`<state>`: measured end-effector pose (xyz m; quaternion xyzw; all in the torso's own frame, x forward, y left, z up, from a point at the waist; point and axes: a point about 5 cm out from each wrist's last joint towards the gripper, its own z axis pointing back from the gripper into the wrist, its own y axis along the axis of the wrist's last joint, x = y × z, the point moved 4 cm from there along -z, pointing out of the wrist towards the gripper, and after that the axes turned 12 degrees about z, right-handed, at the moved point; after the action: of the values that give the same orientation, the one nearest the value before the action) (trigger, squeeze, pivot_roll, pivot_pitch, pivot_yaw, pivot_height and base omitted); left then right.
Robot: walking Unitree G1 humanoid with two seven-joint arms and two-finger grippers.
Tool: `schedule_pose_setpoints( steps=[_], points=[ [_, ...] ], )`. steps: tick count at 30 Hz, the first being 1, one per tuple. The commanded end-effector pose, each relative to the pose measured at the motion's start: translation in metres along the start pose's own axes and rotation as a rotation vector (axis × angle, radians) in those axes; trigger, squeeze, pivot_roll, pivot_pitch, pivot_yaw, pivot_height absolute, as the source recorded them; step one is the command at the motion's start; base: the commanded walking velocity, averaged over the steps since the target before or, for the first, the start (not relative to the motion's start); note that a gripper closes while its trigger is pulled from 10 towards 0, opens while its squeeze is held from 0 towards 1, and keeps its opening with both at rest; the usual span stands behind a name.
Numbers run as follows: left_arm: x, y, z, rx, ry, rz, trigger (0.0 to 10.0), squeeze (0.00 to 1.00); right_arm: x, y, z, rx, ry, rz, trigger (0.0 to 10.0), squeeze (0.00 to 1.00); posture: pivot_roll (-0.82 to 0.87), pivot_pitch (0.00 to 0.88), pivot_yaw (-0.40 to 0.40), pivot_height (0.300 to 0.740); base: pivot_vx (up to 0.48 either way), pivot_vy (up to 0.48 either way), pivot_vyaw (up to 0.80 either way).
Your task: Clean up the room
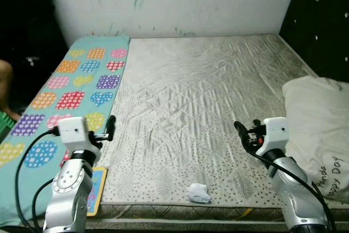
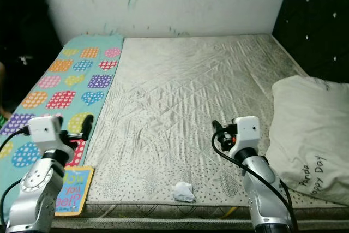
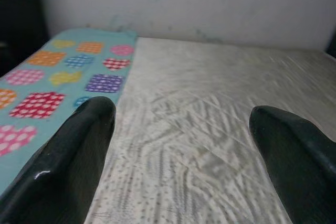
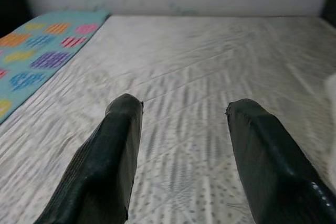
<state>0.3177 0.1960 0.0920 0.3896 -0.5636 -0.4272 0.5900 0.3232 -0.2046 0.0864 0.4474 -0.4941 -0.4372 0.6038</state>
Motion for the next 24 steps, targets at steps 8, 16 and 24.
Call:
schedule_pose_setpoints(
  steps=[8, 16, 24],
  points=[
    [-0.010, -0.004, 0.004, 0.001, 0.023, -0.037, 10.0, 0.00, -0.002, 0.008, 0.004, 0.039, -0.033, -0.009, 10.0, 0.00, -0.15, 0.000, 0.075, 0.740, 0.000, 0.000, 0.00],
    [-0.043, -0.004, 0.043, -0.004, 0.108, -0.066, 10.0, 0.00, 0.013, -0.004, 0.030, -0.008, -0.069, 0.016, 10.0, 0.00, -0.11, 0.000, 0.026, 0.740, 0.000, 0.000, 0.00],
    [-0.045, -0.011, 0.056, -0.018, 0.135, -0.075, 10.0, 0.00, 0.012, -0.006, 0.031, -0.024, -0.049, 0.022, 10.0, 0.00, -0.11, 0.000, 0.010, 0.740, 0.000, 0.000, 0.00]
  ],
)
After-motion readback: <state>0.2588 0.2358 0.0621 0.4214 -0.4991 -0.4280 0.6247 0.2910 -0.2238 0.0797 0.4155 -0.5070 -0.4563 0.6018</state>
